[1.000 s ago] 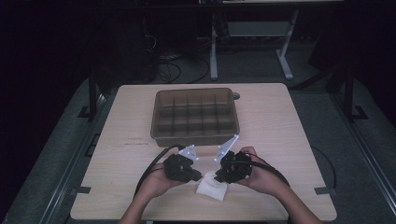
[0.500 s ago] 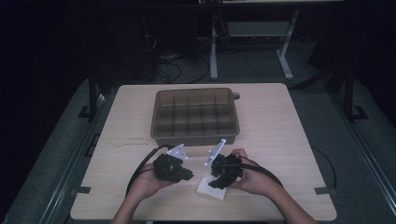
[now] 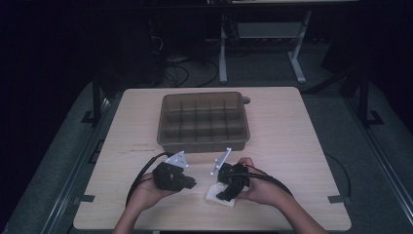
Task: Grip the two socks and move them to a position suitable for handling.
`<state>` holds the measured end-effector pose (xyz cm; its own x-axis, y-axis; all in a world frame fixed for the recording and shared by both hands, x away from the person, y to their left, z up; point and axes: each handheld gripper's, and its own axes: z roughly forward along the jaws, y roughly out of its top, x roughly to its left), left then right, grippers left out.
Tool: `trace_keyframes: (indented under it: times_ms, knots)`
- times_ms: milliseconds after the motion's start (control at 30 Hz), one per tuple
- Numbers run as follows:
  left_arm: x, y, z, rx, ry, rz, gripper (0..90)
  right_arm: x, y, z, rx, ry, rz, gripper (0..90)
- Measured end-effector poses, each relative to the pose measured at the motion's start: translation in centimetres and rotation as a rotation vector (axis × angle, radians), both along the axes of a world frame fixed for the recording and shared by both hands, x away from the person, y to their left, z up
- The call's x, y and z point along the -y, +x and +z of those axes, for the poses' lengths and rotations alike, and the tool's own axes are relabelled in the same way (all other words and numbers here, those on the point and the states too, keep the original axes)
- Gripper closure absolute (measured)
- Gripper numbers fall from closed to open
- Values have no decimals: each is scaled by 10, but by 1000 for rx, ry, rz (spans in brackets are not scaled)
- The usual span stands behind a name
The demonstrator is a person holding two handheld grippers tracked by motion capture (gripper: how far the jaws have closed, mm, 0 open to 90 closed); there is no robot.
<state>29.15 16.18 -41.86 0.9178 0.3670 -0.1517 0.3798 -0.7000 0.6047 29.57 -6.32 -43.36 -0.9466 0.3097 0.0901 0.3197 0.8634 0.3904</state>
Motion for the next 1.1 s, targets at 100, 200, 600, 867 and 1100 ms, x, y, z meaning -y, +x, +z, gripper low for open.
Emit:
trace_keyframes:
  times_ms: [100,200,600,867,1100]
  knots:
    - [-4,-1,-1,5,-1,6,817,-1,-1,-1,-3,-4,1,378]
    - [-10,-3,-2,4,-6,19,817,-2,-2,-2,1,-7,9,355]
    - [-27,-8,-7,-10,-10,50,809,-13,-10,-4,92,-95,48,379]
    - [-30,-7,-7,-2,-8,61,793,-11,-8,-4,103,-92,49,488]
    - [-36,-6,-5,-2,-14,80,777,-11,-3,-2,107,-100,65,614]
